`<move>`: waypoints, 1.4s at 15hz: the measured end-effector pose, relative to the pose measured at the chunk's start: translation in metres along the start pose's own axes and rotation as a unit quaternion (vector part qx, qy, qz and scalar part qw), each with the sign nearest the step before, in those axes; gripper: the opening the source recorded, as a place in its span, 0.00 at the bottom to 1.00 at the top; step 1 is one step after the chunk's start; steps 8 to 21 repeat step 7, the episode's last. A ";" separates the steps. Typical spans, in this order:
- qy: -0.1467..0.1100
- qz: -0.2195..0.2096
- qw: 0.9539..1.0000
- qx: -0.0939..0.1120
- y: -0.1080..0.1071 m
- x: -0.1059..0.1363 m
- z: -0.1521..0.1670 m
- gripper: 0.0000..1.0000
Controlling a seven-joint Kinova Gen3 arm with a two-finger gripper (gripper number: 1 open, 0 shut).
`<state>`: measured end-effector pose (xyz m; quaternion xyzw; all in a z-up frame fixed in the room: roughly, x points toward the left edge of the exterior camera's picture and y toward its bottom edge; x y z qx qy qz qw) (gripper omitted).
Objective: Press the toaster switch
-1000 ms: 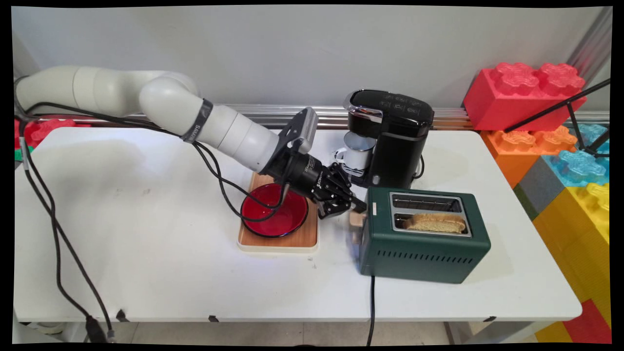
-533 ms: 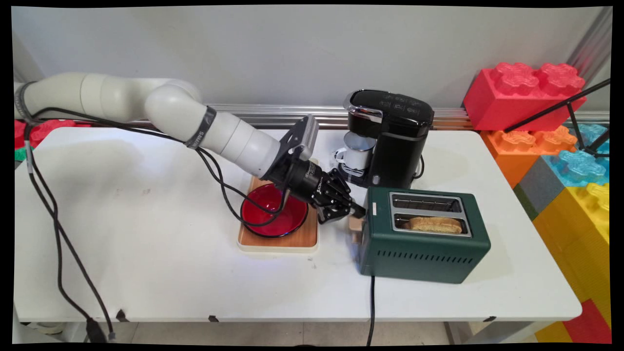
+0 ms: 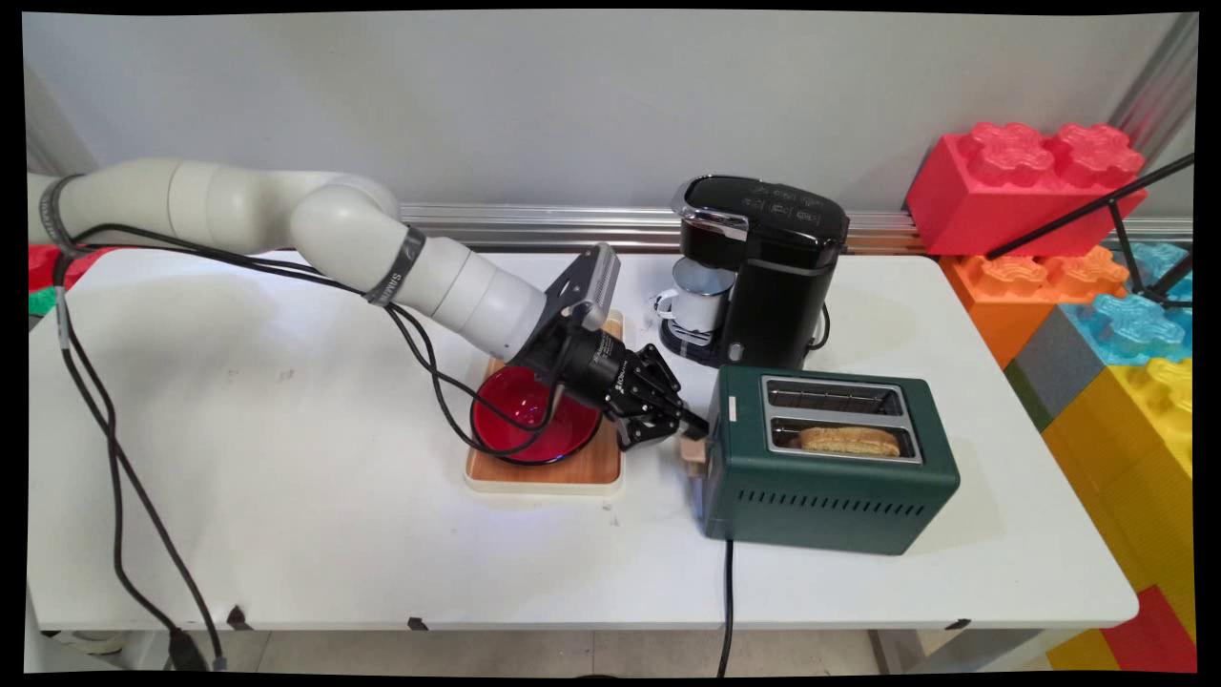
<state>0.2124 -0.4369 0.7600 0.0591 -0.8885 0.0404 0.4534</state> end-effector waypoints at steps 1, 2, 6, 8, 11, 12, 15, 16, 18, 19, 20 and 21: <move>-0.001 -0.001 1.000 -0.001 0.000 -0.002 0.001 0.00; -0.001 -0.001 1.000 -0.001 0.000 -0.004 0.002 0.00; -0.003 -0.002 1.000 -0.003 -0.001 -0.010 0.005 0.00; -0.003 -0.003 1.000 -0.003 -0.001 -0.011 0.005 0.00; -0.003 -0.003 1.000 -0.003 -0.001 -0.011 0.005 0.00; -0.003 -0.003 1.000 -0.003 -0.001 -0.011 0.005 0.00; -0.003 -0.003 1.000 -0.003 -0.001 -0.011 0.005 0.00; -0.003 -0.003 1.000 -0.003 -0.001 -0.011 0.005 0.00; -0.003 -0.003 1.000 -0.003 -0.001 -0.011 0.005 0.00; -0.003 -0.003 1.000 -0.003 -0.001 -0.011 0.005 0.00; -0.003 -0.003 1.000 -0.003 -0.001 -0.011 0.005 0.00; -0.003 -0.003 1.000 -0.003 -0.001 -0.011 0.005 0.00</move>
